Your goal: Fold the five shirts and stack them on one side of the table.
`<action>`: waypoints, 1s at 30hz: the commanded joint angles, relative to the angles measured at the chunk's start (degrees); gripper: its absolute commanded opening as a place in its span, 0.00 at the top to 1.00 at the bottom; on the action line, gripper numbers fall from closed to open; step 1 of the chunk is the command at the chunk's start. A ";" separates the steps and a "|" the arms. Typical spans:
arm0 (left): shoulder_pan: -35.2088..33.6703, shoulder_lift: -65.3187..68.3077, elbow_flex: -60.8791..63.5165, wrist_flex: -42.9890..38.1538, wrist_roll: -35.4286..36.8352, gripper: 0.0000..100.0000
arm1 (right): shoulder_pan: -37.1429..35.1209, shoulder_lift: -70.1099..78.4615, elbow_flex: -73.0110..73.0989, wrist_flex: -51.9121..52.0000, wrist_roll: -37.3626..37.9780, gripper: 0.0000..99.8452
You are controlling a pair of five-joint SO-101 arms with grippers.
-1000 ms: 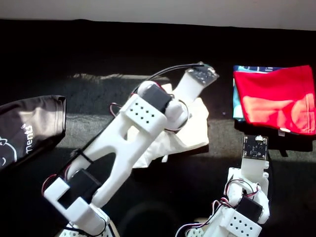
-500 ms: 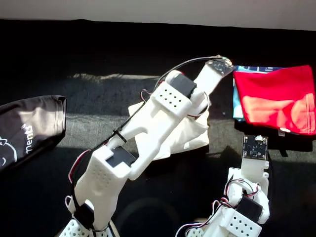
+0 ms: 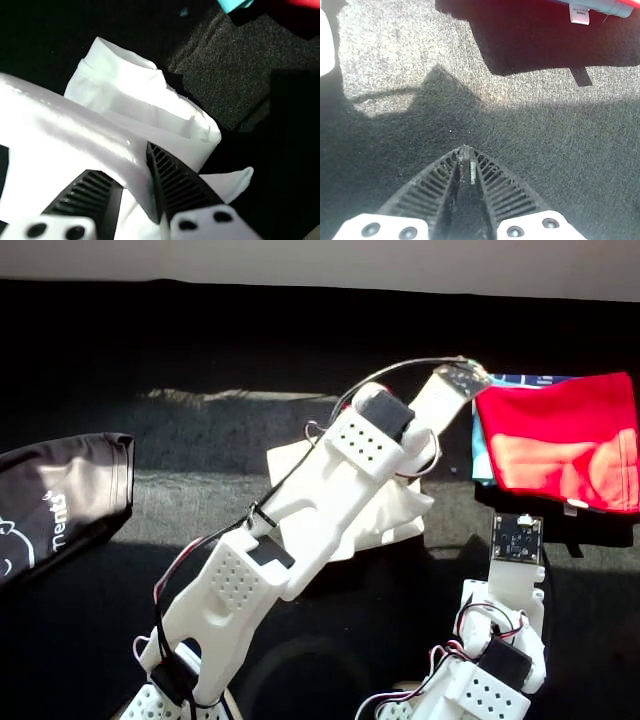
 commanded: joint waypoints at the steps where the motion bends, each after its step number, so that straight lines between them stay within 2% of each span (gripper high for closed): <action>1: -0.66 -0.66 -6.37 3.96 0.44 0.83 | 0.48 -0.48 7.16 0.31 -0.53 0.99; 4: -2.51 -0.57 -8.66 6.77 0.44 0.76 | 0.48 -0.48 7.16 0.31 -0.53 0.99; 15: -10.15 -0.57 -10.42 8.09 0.44 0.77 | 0.48 -0.48 7.16 0.31 -0.53 0.99; 18: -12.35 -0.40 -9.01 8.70 0.44 0.84 | 0.40 -0.48 7.16 0.31 -0.53 0.99; 21: -13.85 -0.40 -3.56 8.62 0.26 1.00 | 0.40 -0.48 7.16 0.22 -0.53 0.99; 26: -14.99 -0.40 6.29 7.12 0.35 0.99 | 0.22 -0.48 7.16 0.22 -0.53 0.99; 30: -13.14 -0.48 11.56 6.77 0.53 0.99 | 0.22 -0.48 7.16 0.22 -0.53 0.99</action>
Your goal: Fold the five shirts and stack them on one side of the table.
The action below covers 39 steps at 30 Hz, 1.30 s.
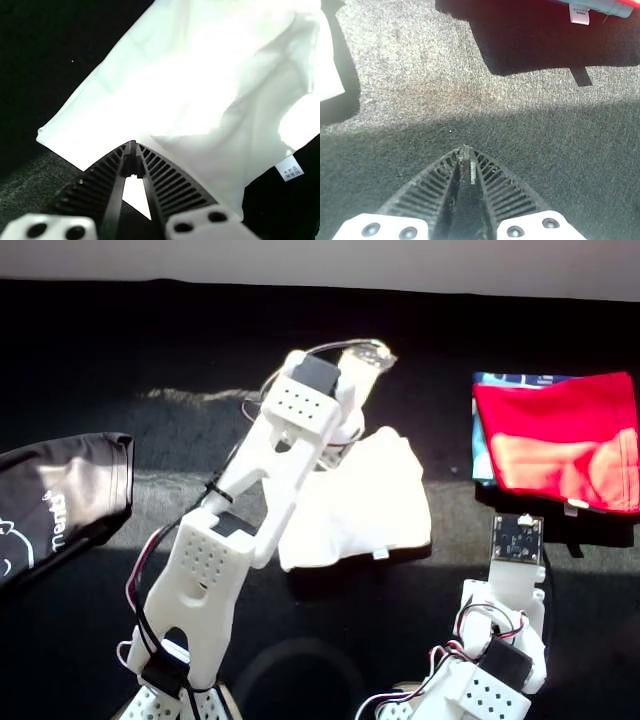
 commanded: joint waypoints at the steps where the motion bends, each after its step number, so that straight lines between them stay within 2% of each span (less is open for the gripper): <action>1: 1.19 -0.57 3.12 -0.53 0.62 0.99 | 0.22 -0.48 7.16 0.22 -0.53 0.99; 7: 4.44 -0.75 4.70 -0.53 5.27 0.99 | 0.31 -0.48 7.16 0.22 -0.53 0.99; 18: 15.08 -0.57 4.88 -0.97 5.71 0.99 | 0.31 -0.48 7.16 0.22 -0.53 0.99; 24: 18.15 -3.30 2.59 0.18 5.80 0.99 | 0.31 -0.48 7.16 0.22 -0.53 0.99; 28: 15.52 -6.73 1.36 1.76 5.71 0.99 | 0.31 -0.48 7.16 0.22 -0.53 0.99; 33: 7.60 -7.08 1.54 2.37 5.80 0.99 | 0.22 -0.48 7.16 0.22 -0.53 0.99; 39: 0.48 -6.99 9.27 -0.70 8.35 0.99 | 0.13 -0.48 7.16 0.22 -0.53 0.99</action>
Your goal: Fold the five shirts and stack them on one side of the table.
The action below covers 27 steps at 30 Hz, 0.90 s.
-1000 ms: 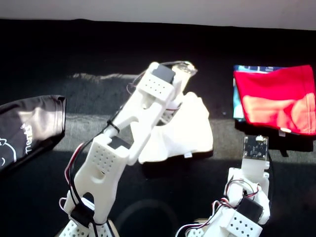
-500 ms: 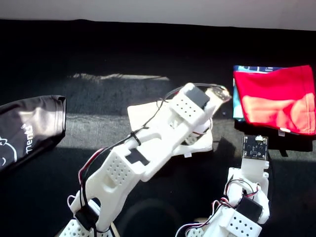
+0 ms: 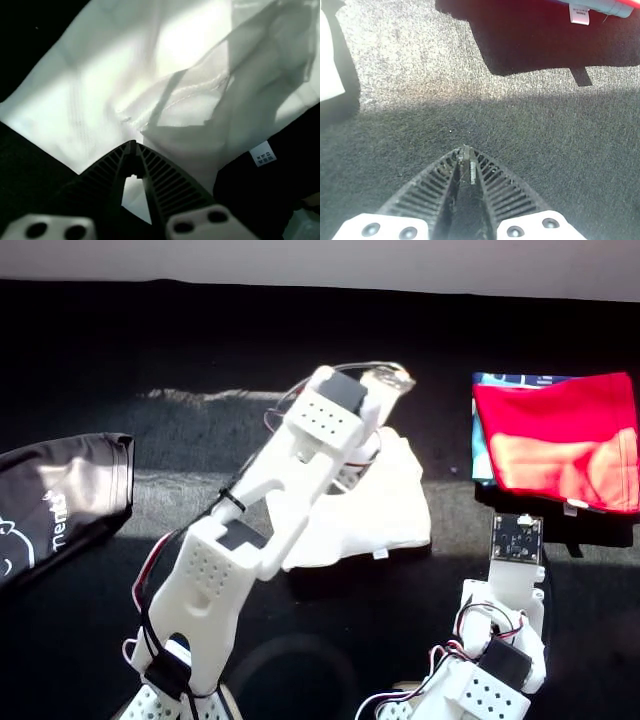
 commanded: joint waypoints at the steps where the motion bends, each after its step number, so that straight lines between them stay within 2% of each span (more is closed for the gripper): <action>1: -2.77 -3.65 4.97 -3.34 0.88 0.99 | 0.13 -0.48 7.16 0.22 -0.53 0.99; 7: -0.57 -4.00 11.82 -9.05 1.23 0.99 | 0.04 -0.48 7.16 0.22 -0.53 0.99; 11: 2.95 -4.18 10.59 -8.97 3.87 0.99 | 0.04 -0.48 7.16 0.22 -0.53 0.99; 27: 13.93 -6.20 7.52 -8.79 3.96 0.99 | 0.04 -0.48 7.16 0.13 -0.53 0.99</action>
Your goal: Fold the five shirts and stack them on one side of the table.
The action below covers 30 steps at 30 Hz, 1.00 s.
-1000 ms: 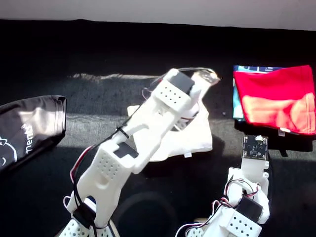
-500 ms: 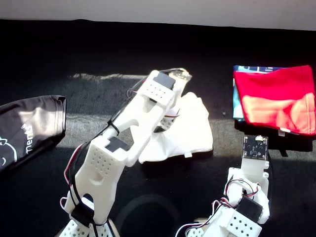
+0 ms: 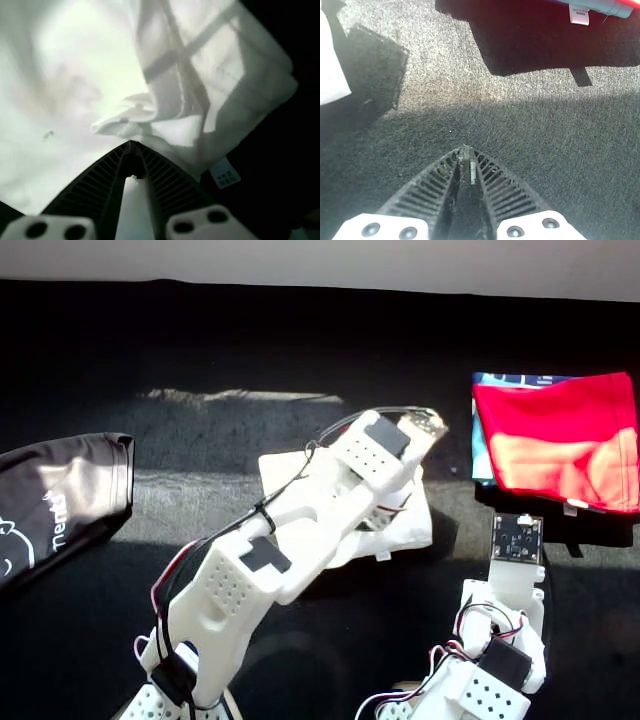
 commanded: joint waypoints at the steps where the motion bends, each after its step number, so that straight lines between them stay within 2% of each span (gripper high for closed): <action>1: 2.68 -6.20 -2.42 -0.09 0.35 0.99 | 0.04 -0.48 7.16 0.13 -0.53 0.99; 6: 6.46 -10.15 -2.59 0.44 0.35 0.99 | 0.04 -0.48 7.16 0.13 -0.53 0.99; 9: 6.37 -12.44 -2.59 0.35 0.09 0.99 | 0.04 -0.48 7.16 0.13 -0.53 0.99; 13: 0.84 -12.88 -2.59 0.00 -0.18 0.99 | 0.04 -0.48 7.16 0.13 -0.53 0.99; 19: -7.69 -7.25 -2.51 -4.66 -0.09 0.99 | 0.04 -0.48 7.16 0.13 -0.53 0.99; 24: -8.31 -1.89 -2.59 -10.55 0.00 0.99 | 0.04 -0.48 7.16 0.13 -0.53 0.99; 30: -7.43 0.66 -2.59 -11.16 0.26 0.99 | 0.04 -0.48 7.16 0.13 -0.53 0.99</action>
